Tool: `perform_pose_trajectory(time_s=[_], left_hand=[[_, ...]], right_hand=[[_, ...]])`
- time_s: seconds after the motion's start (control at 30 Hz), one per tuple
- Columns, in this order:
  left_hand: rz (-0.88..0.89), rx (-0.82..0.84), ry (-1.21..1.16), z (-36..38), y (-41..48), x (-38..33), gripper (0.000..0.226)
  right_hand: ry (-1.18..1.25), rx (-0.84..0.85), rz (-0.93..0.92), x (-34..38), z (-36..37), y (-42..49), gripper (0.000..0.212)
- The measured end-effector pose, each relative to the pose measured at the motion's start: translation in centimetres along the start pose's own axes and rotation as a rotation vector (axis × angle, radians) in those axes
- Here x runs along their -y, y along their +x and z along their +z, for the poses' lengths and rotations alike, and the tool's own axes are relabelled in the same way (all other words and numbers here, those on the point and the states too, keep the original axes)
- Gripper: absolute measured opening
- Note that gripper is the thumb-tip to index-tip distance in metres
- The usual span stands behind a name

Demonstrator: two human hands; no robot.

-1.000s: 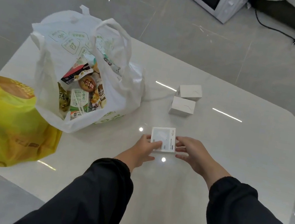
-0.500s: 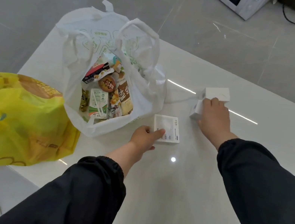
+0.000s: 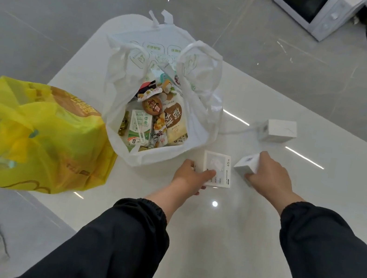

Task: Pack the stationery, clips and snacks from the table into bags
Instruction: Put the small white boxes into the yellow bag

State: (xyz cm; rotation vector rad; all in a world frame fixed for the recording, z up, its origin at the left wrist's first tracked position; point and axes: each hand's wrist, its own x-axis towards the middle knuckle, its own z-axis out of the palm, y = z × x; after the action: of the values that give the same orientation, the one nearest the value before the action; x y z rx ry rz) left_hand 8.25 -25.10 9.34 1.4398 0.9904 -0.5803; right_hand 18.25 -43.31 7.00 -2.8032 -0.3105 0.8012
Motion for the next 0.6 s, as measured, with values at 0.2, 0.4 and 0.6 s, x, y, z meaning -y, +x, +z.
perform_pose_trajectory(time_s=[0.2, 0.4, 0.6], left_hand=[[0.047, 0.012, -0.004, -1.6, -3.6, 0.3, 0.049], [0.027, -0.029, -0.14, -6.5, -8.4, 1.0, 0.04], [0.06, -0.145, -0.276, -13.3, -12.0, 2.1, 0.034]], right_hand=[[0.137, -0.045, -0.001, 3.2, -4.2, -4.5, 0.033], [0.361, -0.061, -0.018, 8.1, -5.4, -10.6, 0.032], [0.418, 0.015, -0.145, 16.0, -5.5, -12.6, 0.033]])
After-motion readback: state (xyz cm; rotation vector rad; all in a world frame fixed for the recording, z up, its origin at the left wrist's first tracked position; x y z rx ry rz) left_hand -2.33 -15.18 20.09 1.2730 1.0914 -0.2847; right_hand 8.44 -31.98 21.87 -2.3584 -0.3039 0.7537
